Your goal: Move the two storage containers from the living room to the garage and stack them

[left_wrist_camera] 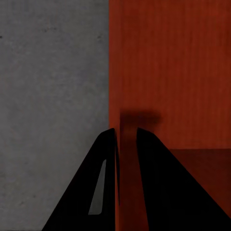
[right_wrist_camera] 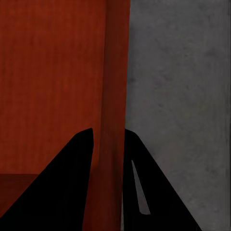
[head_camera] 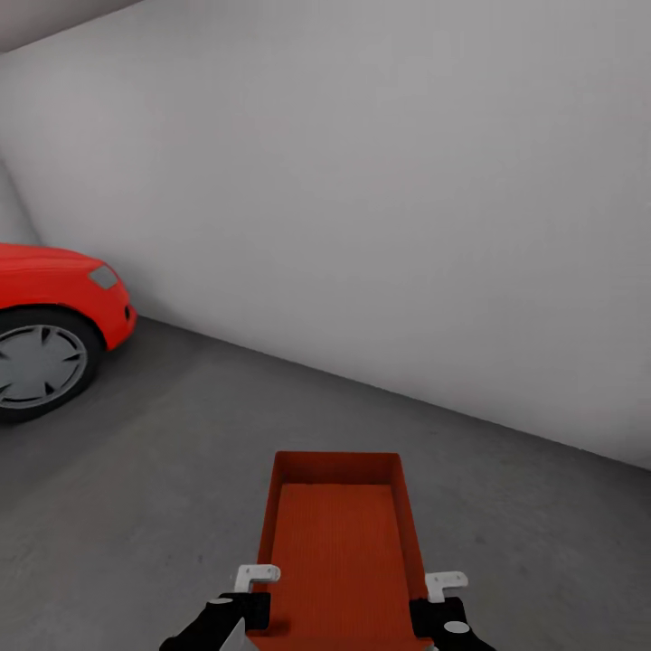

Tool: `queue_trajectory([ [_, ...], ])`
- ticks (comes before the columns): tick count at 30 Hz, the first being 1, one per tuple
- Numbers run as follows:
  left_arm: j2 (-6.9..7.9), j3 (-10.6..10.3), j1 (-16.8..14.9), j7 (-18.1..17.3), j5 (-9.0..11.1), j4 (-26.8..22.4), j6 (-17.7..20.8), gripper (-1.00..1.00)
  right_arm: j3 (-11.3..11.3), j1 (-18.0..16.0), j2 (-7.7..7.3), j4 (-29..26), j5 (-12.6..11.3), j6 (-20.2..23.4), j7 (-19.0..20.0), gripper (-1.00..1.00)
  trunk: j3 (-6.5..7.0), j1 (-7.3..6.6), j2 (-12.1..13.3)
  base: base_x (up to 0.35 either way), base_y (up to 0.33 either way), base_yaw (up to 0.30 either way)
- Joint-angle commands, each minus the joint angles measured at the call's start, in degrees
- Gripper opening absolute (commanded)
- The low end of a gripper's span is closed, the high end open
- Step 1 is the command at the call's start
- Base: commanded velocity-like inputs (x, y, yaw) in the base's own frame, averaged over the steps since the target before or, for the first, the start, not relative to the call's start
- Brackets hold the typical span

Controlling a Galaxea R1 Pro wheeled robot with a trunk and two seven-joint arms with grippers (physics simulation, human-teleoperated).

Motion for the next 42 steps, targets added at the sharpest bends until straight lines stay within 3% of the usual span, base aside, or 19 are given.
queue_trajectory([
  [1,-0.04,-0.1,0.0,0.5,-0.6,-0.3,-2.7,-1.00,-0.1,0.0,0.01,0.3,-1.3,1.3,-0.6,-1.00,-0.06,0.03,0.0,0.323,0.000,-0.256],
  [34,-0.04,-0.2,0.0,0.5,-0.6,-0.3,-2.7,-1.00,-0.1,0.0,-0.01,0.3,-1.3,1.3,-0.6,-1.00,-0.06,0.03,0.0,0.323,0.000,-0.254],
  [42,-0.04,-0.1,0.0,0.5,-0.6,-0.3,-2.7,-1.00,-0.1,0.0,-0.07,0.3,-1.3,1.3,-0.6,-1.00,-0.06,0.03,0.0,0.200,0.000,-0.038],
])
